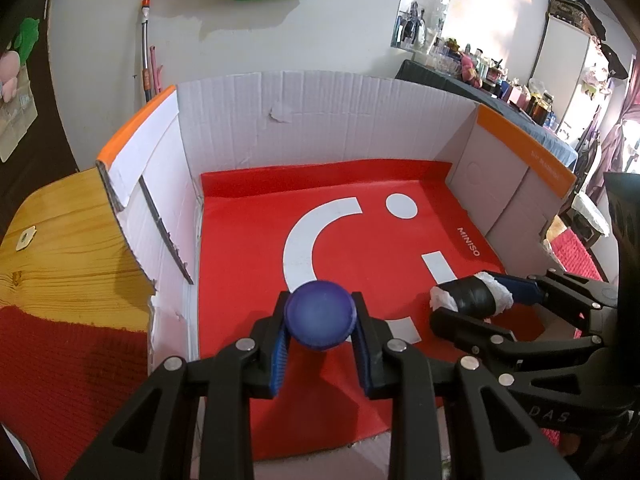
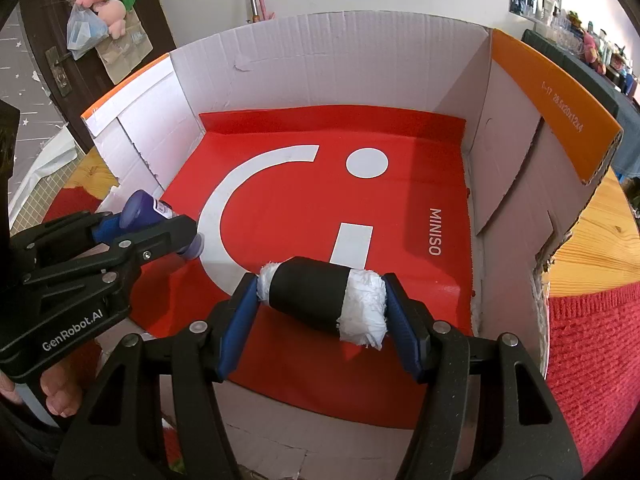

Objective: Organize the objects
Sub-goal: 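Lower the bottle onto the box floor with the left tool while the right tool lowers the roll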

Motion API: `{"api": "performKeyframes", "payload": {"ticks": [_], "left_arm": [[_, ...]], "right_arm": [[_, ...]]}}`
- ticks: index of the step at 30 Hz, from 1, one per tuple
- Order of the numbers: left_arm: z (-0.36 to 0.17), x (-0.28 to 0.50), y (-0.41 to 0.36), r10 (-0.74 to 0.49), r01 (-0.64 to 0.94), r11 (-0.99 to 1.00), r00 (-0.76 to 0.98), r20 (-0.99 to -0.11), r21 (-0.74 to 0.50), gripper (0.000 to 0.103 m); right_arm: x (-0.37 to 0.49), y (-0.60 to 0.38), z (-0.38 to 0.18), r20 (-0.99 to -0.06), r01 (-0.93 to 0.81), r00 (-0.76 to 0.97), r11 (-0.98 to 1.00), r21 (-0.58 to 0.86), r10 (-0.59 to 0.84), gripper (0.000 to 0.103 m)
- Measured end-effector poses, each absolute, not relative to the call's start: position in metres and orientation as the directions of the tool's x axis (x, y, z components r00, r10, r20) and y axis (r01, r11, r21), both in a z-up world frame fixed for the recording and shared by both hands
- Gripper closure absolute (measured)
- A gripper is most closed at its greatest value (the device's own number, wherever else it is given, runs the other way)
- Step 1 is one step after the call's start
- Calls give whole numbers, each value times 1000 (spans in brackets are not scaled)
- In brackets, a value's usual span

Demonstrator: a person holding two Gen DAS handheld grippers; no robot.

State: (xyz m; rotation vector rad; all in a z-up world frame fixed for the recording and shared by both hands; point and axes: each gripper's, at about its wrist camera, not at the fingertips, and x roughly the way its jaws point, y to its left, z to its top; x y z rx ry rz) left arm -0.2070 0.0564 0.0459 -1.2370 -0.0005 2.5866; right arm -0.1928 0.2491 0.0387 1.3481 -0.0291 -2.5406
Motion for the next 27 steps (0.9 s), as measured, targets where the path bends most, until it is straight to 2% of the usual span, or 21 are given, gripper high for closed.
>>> {"api": "performKeyframes", "payload": {"ticks": [13,18,21,27], "left_arm": [[38,-208,54,247,-238,-963,-578,-778,-128,74],[38,-207,53,251,-237,-962,-573,-780,-136,72],[41,-206,51,250,-231,-963,-582,-774,-137,65],[43,-205,51,245,-229,-964,-586,-772,-133,64]], "right_arm": [[-192,248,39,-811,222,-534,-966,135,-237,42],[-190,247,40,-812,226,-536,-966,125,-230,40],[-189,246,40,-811,230,-538,-965,123,-231,37],[-188,243,41,-806,236,-545,-965,117,-231,33]]}}
